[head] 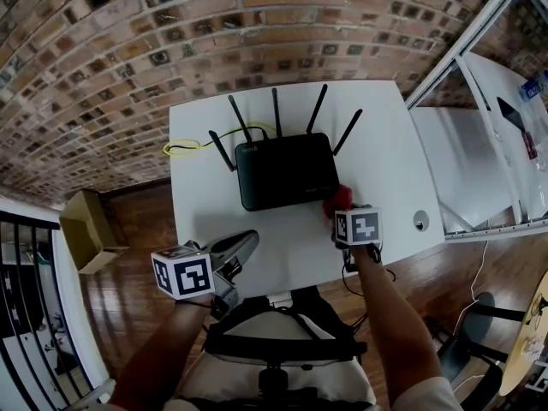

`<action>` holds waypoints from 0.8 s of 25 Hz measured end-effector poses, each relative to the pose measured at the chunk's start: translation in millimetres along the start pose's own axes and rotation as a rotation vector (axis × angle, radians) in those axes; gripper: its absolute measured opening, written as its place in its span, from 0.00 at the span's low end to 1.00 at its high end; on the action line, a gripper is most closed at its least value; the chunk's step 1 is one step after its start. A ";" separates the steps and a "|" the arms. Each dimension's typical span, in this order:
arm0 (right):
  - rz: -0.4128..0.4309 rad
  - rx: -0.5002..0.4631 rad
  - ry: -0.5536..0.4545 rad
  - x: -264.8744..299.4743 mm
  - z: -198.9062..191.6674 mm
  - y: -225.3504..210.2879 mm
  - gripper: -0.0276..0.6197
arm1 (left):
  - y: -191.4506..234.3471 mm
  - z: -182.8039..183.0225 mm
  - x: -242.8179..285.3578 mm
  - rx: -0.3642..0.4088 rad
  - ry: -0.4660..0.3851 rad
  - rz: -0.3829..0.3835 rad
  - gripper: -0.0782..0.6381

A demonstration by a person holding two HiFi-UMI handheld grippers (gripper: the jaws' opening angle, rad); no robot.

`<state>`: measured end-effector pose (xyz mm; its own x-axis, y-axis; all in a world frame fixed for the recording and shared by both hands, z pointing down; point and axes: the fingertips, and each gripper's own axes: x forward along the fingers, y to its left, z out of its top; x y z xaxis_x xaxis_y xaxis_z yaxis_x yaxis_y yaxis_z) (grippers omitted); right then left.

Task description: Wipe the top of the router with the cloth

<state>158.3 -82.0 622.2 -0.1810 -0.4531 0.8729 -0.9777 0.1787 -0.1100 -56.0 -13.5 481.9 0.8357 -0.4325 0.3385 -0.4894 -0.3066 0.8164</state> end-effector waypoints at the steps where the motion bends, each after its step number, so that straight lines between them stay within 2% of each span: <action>1: -0.002 -0.003 0.000 0.0 0.2 2.3 0.24 | 1.4 0.7 -2.1 -0.001 -0.002 0.000 0.14; 13: -0.013 0.000 0.005 0.4 -2.5 28.1 0.24 | 10.9 5.4 -20.8 -0.006 -0.016 -0.013 0.14; 20: 0.010 -0.019 0.021 2.3 -5.2 56.4 0.24 | 19.4 10.2 -33.0 0.015 -0.025 -0.001 0.14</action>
<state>103.3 -68.4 620.5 -0.1878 -0.4328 0.8817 -0.9737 0.1996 -0.1095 -95.6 -13.8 481.8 0.8300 -0.4529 0.3257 -0.4922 -0.3198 0.8096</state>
